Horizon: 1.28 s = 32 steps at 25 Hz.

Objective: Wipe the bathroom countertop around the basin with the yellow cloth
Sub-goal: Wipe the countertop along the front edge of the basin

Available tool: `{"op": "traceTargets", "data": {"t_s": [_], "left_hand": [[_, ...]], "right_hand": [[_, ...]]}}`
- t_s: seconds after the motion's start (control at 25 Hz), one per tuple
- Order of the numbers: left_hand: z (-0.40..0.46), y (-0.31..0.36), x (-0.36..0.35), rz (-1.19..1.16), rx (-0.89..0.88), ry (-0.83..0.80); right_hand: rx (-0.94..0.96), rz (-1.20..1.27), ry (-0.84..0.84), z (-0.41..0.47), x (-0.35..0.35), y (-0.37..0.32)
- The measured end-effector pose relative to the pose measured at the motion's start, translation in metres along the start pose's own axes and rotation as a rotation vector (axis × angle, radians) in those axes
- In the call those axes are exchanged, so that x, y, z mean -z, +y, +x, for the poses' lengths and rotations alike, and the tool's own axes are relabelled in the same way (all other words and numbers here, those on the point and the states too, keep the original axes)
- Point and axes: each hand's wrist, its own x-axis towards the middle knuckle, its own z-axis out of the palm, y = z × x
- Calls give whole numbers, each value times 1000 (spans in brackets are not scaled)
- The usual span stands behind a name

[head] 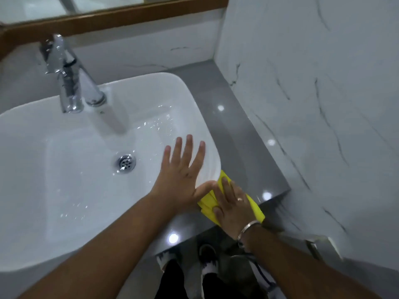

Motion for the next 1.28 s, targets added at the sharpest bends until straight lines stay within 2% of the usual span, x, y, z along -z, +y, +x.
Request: {"op": "traceTargets", "data": {"t_s": [0.04, 0.08, 0.2, 0.28, 0.32, 0.44, 0.52, 0.6, 0.68, 0.72, 0.76, 0.8, 0.88, 0.92, 0.96, 1.04, 1.16, 1.2, 1.28], "left_hand": [[-25, -3, 3, 25, 83, 7], [-50, -12, 6, 52, 158, 11], [-128, -57, 22, 161, 421, -5], [-157, -80, 29, 188, 544, -57], [-163, -85, 30, 179, 562, -82], [-164, -85, 27, 151, 549, -104], [-164, -85, 27, 137, 558, -101], [-166, -88, 27, 126, 562, -108], [-165, -86, 25, 106, 562, -105], [-164, -87, 25, 92, 554, -97], [-163, -88, 24, 82, 542, -91], [-164, -89, 23, 75, 535, -84], [-189, -111, 28, 30, 533, -53], [-191, -113, 29, 23, 522, -46], [-184, -107, 28, 24, 509, -32], [-183, -103, 26, 34, 473, 34], [-197, -119, 27, 186, 374, 71], [-214, -135, 30, 221, 363, 80], [-245, -171, 41, 265, 395, 83]], "right_hand": [[37, -6, 42, -1, 3, 9], [-9, -21, 75, 1, 8, 17], [-285, 77, 70, 7, 13, 20], [-350, 148, 88, 9, 5, -11], [-315, 163, 92, 6, -1, -35], [-133, 172, 42, -11, -12, -95], [-68, 152, 33, -15, -10, -96], [-184, 149, 43, -17, -8, -82], [-417, 197, 122, -14, -6, -77], [-490, 225, 127, -11, -2, -93], [-483, 242, 102, -9, 2, -117], [-365, 225, 62, -12, 1, -149], [1, 98, 27, -29, -17, -239], [97, 44, 4, -29, -25, -251], [116, 30, -41, -25, -26, -239], [-6, -50, -98, -18, -37, -198], [-369, -118, -30, -13, -44, -132], [-431, -57, -12, -12, -41, -137], [-423, 15, 29, -5, -28, -193]]}}
